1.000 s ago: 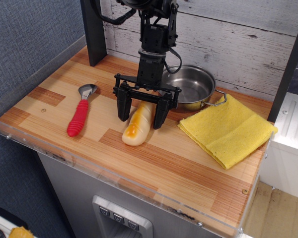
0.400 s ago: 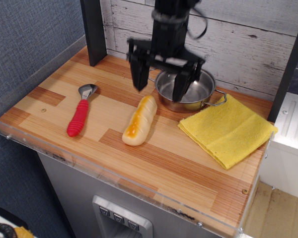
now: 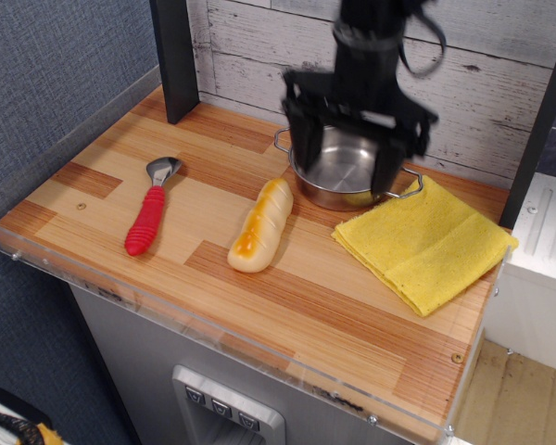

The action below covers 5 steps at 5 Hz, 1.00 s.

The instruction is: Move the bread to the left of the pot

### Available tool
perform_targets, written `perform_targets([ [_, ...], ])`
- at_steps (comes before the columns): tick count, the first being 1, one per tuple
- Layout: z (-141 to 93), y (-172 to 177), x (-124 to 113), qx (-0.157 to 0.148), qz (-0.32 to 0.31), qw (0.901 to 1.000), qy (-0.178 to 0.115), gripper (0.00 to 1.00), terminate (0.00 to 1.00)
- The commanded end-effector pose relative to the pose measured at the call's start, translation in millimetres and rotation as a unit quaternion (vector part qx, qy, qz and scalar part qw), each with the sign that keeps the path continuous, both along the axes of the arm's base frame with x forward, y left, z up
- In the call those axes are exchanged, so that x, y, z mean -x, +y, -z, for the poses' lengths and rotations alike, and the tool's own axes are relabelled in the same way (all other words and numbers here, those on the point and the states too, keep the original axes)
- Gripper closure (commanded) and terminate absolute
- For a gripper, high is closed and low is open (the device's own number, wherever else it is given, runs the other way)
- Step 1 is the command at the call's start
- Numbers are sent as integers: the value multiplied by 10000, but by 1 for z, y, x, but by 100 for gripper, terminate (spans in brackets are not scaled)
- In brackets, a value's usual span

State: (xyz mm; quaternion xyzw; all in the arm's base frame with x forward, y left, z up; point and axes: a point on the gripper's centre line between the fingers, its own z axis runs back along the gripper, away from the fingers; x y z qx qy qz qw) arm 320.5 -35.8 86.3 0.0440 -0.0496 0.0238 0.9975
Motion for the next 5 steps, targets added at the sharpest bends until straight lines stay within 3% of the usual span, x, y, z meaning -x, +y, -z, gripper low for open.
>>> perform_targets([
  [1,15,-36,-20,-85,31,10000,17,0,0],
  [2,19,-44,-24,-119,56,9999,27,0,0],
  [3,16,-43,-20,19,208,9990,-406,0,0],
  [4,10,-43,-16,122,263,9974,-652,0,0],
  [5,9,-41,-17,90,225,9982,-541,0,0],
])
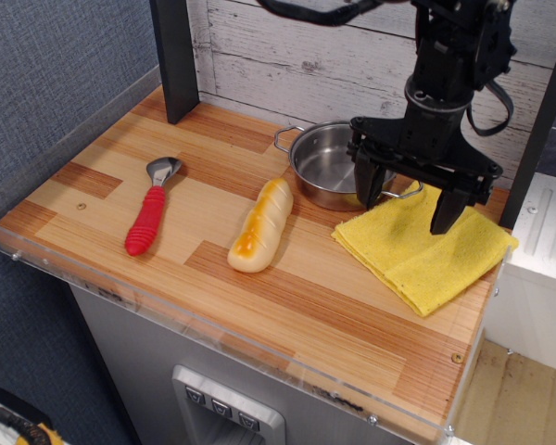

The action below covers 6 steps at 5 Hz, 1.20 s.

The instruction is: Move the bread to the left of the pot

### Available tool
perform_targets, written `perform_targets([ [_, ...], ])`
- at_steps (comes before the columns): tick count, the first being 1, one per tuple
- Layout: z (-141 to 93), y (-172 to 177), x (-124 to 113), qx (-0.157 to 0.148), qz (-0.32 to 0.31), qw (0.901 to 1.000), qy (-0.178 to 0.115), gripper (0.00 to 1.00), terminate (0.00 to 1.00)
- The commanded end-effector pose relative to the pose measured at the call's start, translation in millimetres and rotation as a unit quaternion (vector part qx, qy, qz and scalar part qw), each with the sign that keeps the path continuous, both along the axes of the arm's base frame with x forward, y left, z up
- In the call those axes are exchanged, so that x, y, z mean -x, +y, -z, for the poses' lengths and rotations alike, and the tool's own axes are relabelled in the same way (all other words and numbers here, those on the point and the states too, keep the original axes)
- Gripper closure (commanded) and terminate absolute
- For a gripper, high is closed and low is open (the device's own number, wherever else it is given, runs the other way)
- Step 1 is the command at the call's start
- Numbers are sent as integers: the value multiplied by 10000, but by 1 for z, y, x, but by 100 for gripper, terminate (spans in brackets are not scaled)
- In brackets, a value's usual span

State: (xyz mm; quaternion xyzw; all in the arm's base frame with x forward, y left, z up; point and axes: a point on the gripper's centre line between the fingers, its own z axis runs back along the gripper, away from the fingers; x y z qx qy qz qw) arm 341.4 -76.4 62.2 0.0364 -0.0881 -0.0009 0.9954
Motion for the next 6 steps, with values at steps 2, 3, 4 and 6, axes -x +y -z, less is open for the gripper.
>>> perform_targets([
  [2,-20,5,5,-44,-104,9999,6,0,0],
  [3,-22,8,6,-79,-139,9998,77,0,0],
  [4,-25,11,10,-95,-141,9998,88,0,0],
  [6,-25,12,12,-117,-144,9998,120,0,100],
])
